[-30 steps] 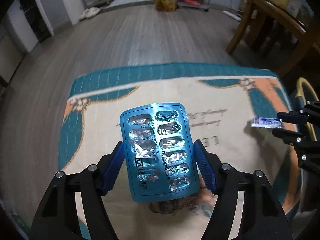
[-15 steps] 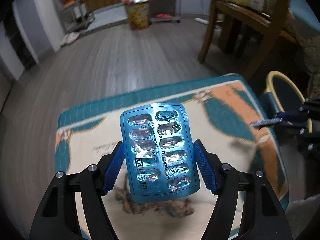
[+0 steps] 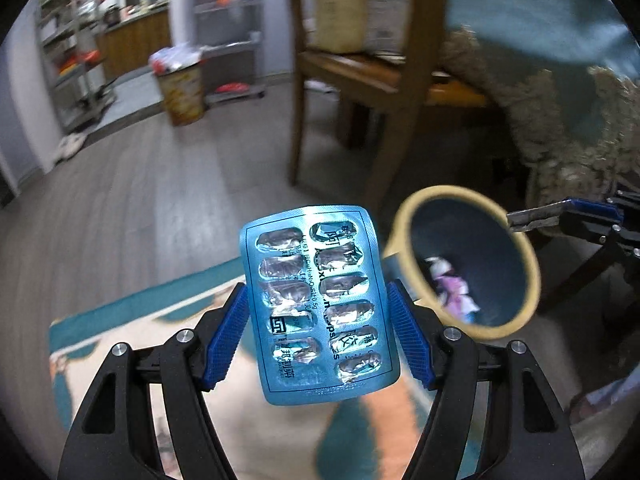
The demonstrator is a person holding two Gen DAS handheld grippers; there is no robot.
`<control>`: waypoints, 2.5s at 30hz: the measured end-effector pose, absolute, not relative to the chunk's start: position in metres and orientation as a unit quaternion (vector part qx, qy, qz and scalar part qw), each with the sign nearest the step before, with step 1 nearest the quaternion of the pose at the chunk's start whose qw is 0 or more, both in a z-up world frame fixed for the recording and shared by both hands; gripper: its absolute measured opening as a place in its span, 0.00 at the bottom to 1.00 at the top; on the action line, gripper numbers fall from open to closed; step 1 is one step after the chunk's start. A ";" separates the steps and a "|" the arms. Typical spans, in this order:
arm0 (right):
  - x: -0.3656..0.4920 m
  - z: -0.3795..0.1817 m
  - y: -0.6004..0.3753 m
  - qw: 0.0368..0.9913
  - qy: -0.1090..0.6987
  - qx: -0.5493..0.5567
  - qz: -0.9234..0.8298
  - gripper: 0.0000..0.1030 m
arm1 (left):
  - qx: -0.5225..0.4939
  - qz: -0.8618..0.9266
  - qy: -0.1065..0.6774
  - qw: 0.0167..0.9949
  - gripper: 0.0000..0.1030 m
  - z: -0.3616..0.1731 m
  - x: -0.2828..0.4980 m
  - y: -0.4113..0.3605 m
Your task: Collect trash
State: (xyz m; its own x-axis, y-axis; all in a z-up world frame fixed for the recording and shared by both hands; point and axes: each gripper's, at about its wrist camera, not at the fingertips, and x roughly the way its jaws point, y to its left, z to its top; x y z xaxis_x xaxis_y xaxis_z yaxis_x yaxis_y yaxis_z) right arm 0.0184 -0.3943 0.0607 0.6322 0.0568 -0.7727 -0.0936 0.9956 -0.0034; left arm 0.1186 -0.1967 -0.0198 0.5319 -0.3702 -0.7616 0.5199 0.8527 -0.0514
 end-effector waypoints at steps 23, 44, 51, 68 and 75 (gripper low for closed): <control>0.037 -0.014 -0.523 0.870 0.475 0.112 -0.069 0.45 | 0.168 -0.374 0.381 0.829 0.87 -0.086 0.104 -0.361; -0.090 0.038 -0.431 0.884 0.435 0.138 -0.103 0.90 | 0.119 -0.356 0.347 0.859 0.95 0.024 0.003 -0.227; -0.125 0.049 -0.419 0.894 0.392 0.153 -0.155 0.94 | 0.152 -0.334 0.325 0.872 0.95 0.033 -0.036 -0.203; -0.129 0.058 -0.390 0.908 0.375 0.088 -0.163 0.94 | 0.172 -0.284 0.333 0.882 0.95 0.022 -0.034 -0.200; -0.128 0.057 -0.388 0.908 0.379 0.078 -0.163 0.94 | 0.170 -0.288 0.336 0.881 0.95 0.020 -0.032 -0.204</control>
